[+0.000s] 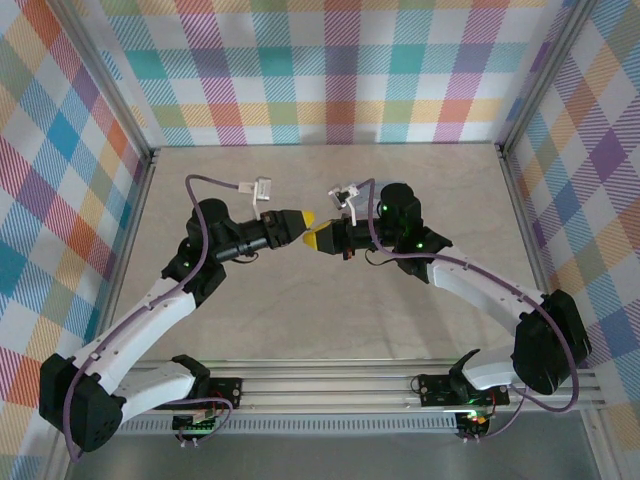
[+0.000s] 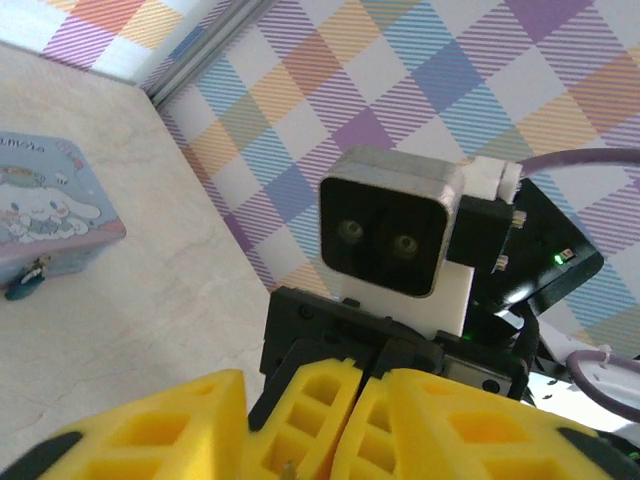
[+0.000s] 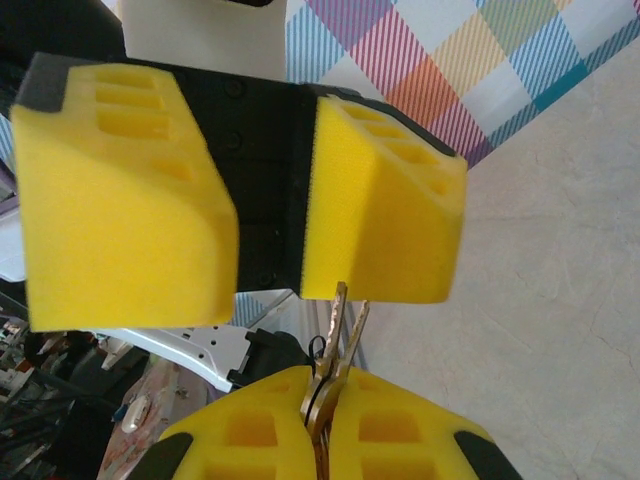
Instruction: Unlock the padlock with the key
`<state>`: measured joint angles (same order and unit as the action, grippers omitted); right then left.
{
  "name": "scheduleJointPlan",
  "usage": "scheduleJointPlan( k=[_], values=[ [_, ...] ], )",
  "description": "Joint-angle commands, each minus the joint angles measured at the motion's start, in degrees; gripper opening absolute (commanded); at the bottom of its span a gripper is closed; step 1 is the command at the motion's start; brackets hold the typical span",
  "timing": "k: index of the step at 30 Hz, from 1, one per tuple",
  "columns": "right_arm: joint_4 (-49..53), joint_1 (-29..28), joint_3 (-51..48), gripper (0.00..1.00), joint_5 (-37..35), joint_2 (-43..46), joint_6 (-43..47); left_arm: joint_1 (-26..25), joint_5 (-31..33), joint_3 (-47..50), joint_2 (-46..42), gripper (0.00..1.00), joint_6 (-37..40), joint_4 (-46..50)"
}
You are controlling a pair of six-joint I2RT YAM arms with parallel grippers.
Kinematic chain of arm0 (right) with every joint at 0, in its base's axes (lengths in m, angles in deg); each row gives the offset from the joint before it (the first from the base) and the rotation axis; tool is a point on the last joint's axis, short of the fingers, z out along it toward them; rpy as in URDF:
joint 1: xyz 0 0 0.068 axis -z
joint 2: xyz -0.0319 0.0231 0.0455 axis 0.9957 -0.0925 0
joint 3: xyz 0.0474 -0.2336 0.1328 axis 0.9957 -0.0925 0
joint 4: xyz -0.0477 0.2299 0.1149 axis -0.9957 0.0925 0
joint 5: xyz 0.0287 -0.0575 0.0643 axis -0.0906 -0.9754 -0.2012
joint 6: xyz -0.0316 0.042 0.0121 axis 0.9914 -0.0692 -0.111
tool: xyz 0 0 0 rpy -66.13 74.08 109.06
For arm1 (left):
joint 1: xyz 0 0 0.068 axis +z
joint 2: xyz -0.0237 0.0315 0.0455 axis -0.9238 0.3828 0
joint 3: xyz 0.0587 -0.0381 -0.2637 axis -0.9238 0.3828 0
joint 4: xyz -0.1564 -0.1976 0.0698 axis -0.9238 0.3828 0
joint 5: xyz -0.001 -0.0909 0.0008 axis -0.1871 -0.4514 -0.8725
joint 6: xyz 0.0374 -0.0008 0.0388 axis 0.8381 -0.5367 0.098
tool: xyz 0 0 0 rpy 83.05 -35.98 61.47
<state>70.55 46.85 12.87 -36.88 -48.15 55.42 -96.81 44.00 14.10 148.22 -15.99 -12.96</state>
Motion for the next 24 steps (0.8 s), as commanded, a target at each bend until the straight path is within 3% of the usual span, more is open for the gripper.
scheduleJointPlan(
  k=[1, 6, 13, 14, 18, 21, 24],
  values=[
    [-2.7, -0.1, 2.0, 0.00, 1.0, -0.1, -0.5, 0.5, 1.3, 1.7, -1.2, 0.46, 1.3, 1.7],
    [-2.5, -0.1, 1.3, 0.00, 0.1, 0.0, -0.5, 0.5, -0.4, 2.3, -0.9, 0.40, 0.8, 0.3],
    [-1.8, -0.1, 1.3, 0.00, -0.7, -0.6, 0.1, 0.5, -2.7, 3.3, -1.8, 0.00, 0.3, -2.4],
    [-0.8, -0.1, 1.4, 0.00, -1.2, -0.6, 0.6, 0.5, -2.7, 3.1, -2.1, 0.00, 0.8, -1.9],
    [6.5, -0.1, 1.0, 0.38, -7.5, 0.7, 5.0, 0.5, -0.5, 0.1, -2.9, 0.00, 6.5, 6.6],
    [11.4, 0.1, -0.4, 0.50, -11.3, 2.7, 8.9, 0.5, 1.8, -4.8, -2.4, 0.00, 14.0, 19.0],
    [16.7, 0.4, -1.1, 0.53, -12.0, 5.4, 12.4, 0.5, 3.1, -10.4, -1.1, 0.00, 21.4, 29.9]
  ],
)
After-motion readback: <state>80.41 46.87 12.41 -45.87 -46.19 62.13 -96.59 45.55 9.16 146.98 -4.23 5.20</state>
